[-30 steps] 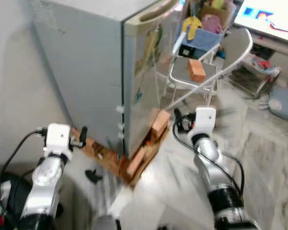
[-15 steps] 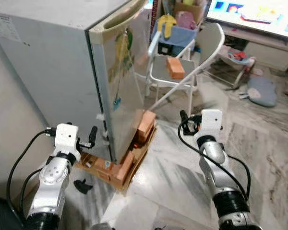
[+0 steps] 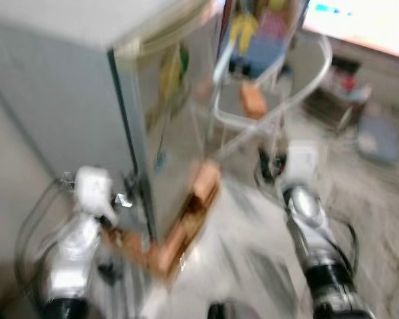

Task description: Restocking fridge

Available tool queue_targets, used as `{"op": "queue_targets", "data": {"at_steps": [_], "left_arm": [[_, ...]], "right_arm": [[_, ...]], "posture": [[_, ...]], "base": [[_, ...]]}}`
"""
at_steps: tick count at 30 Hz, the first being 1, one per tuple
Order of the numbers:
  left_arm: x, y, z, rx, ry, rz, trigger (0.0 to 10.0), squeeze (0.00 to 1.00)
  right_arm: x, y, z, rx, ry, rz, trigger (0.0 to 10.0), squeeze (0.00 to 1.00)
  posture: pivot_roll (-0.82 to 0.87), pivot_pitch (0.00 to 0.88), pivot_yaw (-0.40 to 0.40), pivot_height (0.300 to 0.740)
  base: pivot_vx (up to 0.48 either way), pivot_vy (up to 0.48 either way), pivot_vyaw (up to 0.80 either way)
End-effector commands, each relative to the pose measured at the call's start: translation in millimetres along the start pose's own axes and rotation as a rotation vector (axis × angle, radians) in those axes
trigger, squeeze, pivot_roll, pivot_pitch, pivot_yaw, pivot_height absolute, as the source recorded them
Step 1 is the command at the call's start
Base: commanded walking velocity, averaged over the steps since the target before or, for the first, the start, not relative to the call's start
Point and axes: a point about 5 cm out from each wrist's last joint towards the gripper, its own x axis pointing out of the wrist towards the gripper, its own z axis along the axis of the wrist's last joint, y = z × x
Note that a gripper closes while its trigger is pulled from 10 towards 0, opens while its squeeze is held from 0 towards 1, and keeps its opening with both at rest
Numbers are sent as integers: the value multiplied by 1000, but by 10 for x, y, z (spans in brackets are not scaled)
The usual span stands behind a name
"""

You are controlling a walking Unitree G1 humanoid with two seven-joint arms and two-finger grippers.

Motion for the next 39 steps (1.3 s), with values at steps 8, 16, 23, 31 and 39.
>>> {"op": "queue_targets", "data": {"at_steps": [8,16,23,31,39], "left_arm": [[-46,119,15,3,-2,35,10000,0],[-40,103,6,-7,4,32,10000,0],[-38,153,27,3,-7,66,10000,0],[-49,437,91,31,-36,231,10000,0],[9,492,109,56,-33,253,10000,0]], "right_arm": [[2,87,37,4,-3,27,10000,0],[-2,79,46,-2,-5,28,10000,0],[-7,91,50,-1,-5,36,10000,0],[-130,53,-19,-6,26,47,10000,0],[-279,-36,-24,63,78,30,10000,0]], "posture": [[133,18,-58,740],[129,19,-60,740],[131,19,-62,740],[127,28,-69,740],[127,32,-72,740]], "base": [[0,0,-600],[0,0,-800],[0,0,-778],[0,0,0],[0,0,0]]}}
